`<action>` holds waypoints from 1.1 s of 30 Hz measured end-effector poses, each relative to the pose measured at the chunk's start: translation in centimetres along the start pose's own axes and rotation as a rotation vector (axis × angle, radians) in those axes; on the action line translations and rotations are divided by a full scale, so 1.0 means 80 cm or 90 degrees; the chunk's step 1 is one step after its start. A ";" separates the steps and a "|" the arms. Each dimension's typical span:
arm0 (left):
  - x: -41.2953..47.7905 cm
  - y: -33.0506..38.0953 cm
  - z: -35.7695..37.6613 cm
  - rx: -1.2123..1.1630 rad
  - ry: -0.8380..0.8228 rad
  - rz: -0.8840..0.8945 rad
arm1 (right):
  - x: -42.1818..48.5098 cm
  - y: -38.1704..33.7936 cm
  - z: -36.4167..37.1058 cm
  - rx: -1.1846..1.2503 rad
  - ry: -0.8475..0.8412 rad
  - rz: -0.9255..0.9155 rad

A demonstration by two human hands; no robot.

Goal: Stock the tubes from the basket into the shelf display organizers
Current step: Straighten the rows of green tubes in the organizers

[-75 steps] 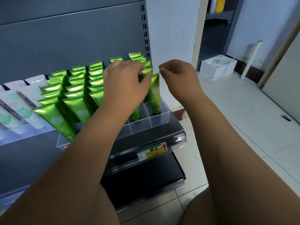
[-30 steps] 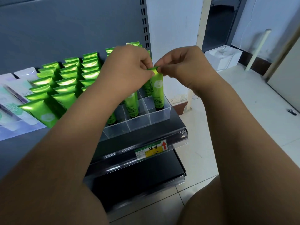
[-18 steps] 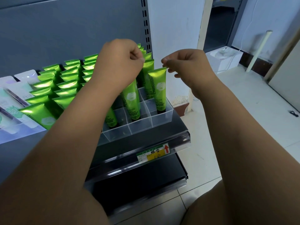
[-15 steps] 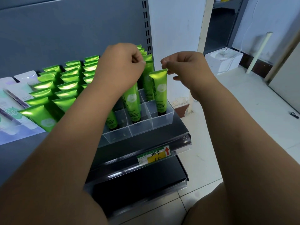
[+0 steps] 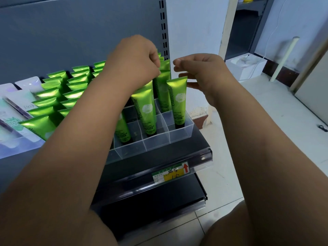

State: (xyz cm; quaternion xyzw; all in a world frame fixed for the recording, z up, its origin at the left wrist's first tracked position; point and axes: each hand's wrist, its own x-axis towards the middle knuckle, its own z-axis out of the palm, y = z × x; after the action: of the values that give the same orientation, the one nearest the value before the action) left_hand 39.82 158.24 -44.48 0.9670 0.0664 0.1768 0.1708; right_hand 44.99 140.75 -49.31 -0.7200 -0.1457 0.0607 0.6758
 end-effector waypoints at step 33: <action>0.003 0.016 0.014 -0.041 0.007 0.016 | 0.014 0.006 -0.008 0.000 -0.020 0.017</action>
State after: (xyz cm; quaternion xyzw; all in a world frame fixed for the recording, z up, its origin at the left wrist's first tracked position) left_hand 40.56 156.73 -44.92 0.9608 0.0497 0.1862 0.1991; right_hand 46.28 140.48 -49.66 -0.7211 -0.1465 0.0806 0.6724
